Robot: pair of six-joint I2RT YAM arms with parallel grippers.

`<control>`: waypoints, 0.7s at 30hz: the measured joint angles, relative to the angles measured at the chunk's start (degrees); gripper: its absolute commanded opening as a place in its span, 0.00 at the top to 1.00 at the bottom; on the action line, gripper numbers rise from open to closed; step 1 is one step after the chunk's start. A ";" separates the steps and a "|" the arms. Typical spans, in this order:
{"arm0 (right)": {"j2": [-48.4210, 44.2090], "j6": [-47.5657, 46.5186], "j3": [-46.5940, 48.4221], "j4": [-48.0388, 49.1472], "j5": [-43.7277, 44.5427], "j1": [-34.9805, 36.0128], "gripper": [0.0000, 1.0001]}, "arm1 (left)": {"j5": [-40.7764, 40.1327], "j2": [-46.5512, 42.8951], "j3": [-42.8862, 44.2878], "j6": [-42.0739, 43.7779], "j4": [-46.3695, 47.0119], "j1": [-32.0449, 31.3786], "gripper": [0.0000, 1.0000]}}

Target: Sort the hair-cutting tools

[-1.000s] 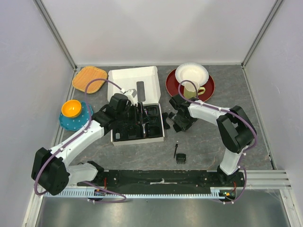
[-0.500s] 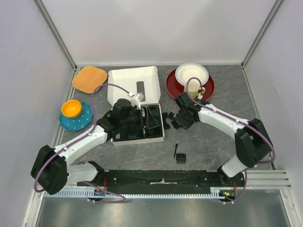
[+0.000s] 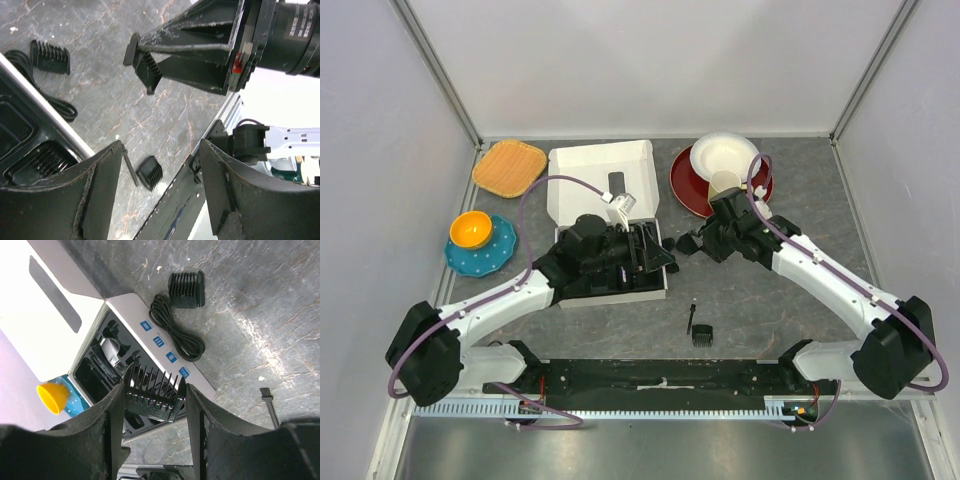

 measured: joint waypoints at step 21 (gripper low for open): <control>-2.80 0.68 -0.66 4.26 -7.28 0.02 0.87 | -14.84 10.01 -0.28 -5.14 18.21 -6.38 0.49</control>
